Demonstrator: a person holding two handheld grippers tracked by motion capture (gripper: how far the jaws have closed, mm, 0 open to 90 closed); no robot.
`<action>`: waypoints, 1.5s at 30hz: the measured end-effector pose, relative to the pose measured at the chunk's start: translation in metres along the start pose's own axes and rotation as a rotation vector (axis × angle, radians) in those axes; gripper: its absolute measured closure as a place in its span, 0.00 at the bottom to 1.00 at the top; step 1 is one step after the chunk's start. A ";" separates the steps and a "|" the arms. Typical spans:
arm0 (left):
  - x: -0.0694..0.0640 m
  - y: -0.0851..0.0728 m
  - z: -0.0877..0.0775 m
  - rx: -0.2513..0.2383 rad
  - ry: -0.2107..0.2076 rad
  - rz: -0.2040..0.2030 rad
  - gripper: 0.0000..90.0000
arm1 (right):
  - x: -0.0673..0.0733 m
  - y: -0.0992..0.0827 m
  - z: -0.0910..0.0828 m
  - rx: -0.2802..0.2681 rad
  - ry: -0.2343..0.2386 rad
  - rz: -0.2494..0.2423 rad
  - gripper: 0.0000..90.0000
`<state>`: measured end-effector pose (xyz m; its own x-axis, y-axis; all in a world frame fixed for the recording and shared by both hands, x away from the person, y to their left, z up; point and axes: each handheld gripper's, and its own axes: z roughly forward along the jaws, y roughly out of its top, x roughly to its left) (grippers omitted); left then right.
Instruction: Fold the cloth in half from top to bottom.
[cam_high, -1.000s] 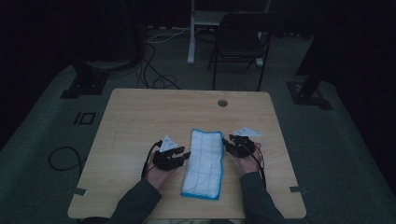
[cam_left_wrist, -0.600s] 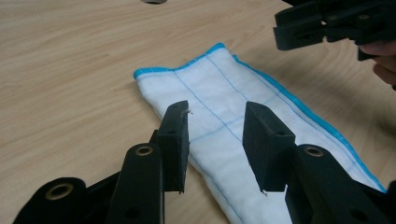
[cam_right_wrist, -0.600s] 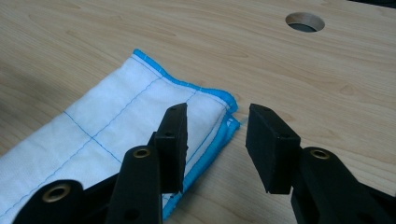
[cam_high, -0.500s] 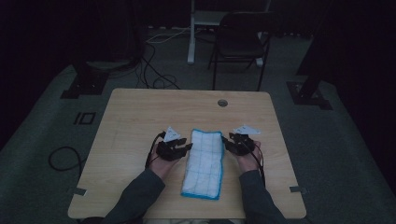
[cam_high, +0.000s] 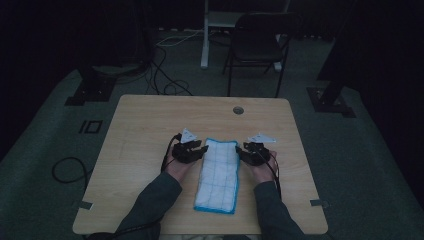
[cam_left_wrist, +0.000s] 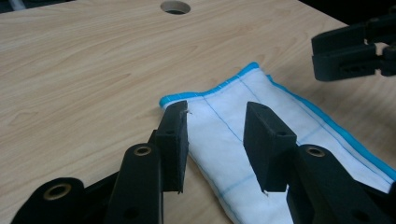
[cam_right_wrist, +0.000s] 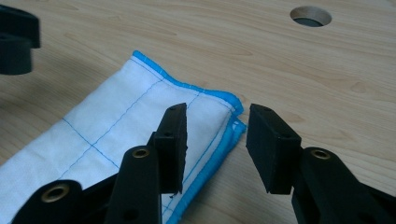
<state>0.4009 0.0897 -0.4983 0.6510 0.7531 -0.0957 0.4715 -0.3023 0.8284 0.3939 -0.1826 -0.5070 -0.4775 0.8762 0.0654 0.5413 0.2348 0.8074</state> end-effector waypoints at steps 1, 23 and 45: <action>0.001 0.001 0.002 0.003 0.003 -0.004 0.67 | 0.001 0.001 0.003 0.007 -0.004 -0.005 0.65; 0.017 -0.004 0.062 0.110 0.083 -0.073 0.64 | 0.000 0.010 0.036 0.089 -0.053 -0.041 0.64; 0.014 -0.002 0.071 0.152 0.108 -0.062 0.71 | -0.003 0.007 0.057 0.188 -0.028 0.029 0.79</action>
<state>0.4512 0.0590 -0.5407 0.5536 0.8292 -0.0775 0.5988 -0.3317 0.7290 0.4387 -0.1597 -0.5351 -0.4420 0.8944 0.0691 0.6755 0.2812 0.6816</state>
